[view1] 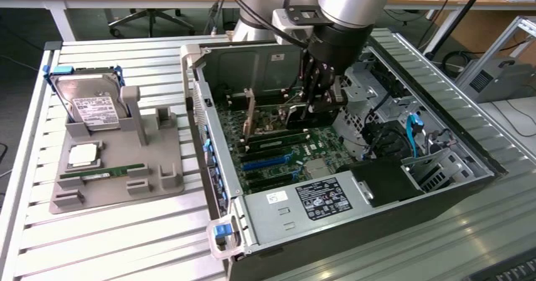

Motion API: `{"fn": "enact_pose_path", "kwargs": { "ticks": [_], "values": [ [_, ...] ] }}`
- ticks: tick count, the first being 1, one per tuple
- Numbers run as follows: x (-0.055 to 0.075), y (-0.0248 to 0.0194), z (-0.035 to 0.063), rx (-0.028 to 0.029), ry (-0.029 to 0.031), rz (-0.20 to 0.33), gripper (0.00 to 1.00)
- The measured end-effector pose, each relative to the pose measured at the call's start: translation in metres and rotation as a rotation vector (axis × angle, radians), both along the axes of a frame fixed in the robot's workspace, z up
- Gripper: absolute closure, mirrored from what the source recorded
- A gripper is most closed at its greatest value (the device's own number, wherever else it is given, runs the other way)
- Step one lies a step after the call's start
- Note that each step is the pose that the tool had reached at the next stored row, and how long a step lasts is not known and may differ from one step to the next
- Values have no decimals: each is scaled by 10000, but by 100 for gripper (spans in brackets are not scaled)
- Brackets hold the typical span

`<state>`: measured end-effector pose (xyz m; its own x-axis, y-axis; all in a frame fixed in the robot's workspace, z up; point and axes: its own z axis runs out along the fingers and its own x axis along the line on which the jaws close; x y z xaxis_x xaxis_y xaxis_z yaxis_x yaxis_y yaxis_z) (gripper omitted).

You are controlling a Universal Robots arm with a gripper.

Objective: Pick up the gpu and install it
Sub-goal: 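Insert the gpu into the slot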

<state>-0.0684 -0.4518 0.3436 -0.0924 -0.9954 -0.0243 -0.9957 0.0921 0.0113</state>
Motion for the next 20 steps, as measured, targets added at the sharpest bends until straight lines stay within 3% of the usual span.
{"fn": "enact_pose_path", "kwargs": {
  "ticks": [9, 15, 20],
  "values": [
    [-18, -6, -46, 1, 0, -8, 73],
    [-17, -113, -45, 0, 1, -7, 73],
    [-17, -116, -53, 1, 0, -7, 73]
  ]
}}
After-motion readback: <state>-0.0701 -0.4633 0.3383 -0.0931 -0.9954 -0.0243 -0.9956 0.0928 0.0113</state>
